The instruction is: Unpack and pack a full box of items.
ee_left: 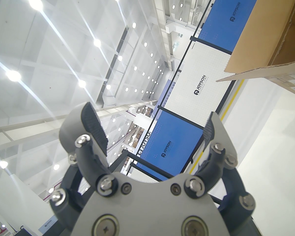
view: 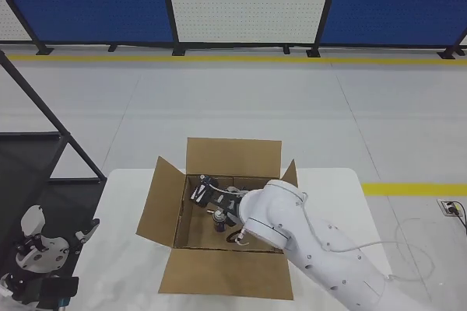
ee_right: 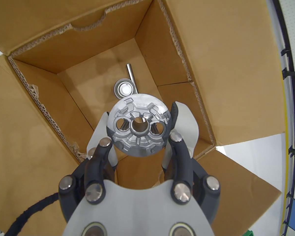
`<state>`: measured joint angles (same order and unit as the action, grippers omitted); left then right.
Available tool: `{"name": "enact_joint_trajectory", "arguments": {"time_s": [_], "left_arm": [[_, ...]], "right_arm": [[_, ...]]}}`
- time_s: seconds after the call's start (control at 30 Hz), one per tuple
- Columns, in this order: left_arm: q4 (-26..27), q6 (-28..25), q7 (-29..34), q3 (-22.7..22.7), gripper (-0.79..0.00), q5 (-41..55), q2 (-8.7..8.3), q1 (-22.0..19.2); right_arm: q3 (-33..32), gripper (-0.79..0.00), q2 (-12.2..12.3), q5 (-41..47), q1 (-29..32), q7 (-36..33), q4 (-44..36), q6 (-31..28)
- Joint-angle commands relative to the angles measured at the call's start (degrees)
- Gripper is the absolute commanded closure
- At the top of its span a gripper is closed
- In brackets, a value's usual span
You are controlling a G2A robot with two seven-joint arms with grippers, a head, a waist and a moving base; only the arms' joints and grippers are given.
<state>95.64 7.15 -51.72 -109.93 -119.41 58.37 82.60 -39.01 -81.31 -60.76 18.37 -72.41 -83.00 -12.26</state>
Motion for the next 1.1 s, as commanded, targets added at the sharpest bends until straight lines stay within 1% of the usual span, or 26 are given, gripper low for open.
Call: {"name": "enact_joint_trajectory", "arguments": {"time_s": [0.0,0.13,0.23,0.4,0.6,0.97,1.0,1.03,1.07], "left_arm": [[0.0,0.0,0.0,0.0,-0.785,0.0,0.0,0.0],[0.0,0.0,0.0,0.0,-0.785,0.0,0.0,0.0],[0.0,0.0,0.0,0.0,-0.785,0.0,0.0,0.0],[0.0,0.0,0.0,0.0,-0.785,0.0,0.0,0.0],[0.0,0.0,0.0,0.0,-0.785,0.0,0.0,0.0],[0.0,0.0,0.0,0.0,-0.785,0.0,0.0,0.0],[0.0,0.0,0.0,0.0,-0.785,0.0,0.0,0.0],[0.0,0.0,0.0,0.0,-0.785,0.0,0.0,0.0],[0.0,0.0,0.0,0.0,-0.785,0.0,0.0,0.0]], "right_arm": [[0.09,0.0,-0.24,1.31,-0.17,-1.39,1.86,-0.49],[0.08,0.0,-0.42,2.98,0.4,-2.53,3.68,-1.45],[0.41,0.0,-0.75,3.52,0.87,-2.05,5.73,-0.76],[1.02,0.0,-1.55,5.88,0.93,-0.35,11.26,-1.56],[2.83,0.0,-3.28,8.39,-0.77,1.26,18.31,-2.31],[2.83,0.0,-3.28,8.39,-0.77,1.26,18.31,-2.31],[2.82,0.0,-3.26,8.26,-0.57,1.62,18.41,-2.13],[2.68,0.0,-3.22,7.23,0.05,3.39,18.98,-0.98],[2.62,0.0,-3.25,7.36,0.44,4.82,19.03,-1.76]]}}
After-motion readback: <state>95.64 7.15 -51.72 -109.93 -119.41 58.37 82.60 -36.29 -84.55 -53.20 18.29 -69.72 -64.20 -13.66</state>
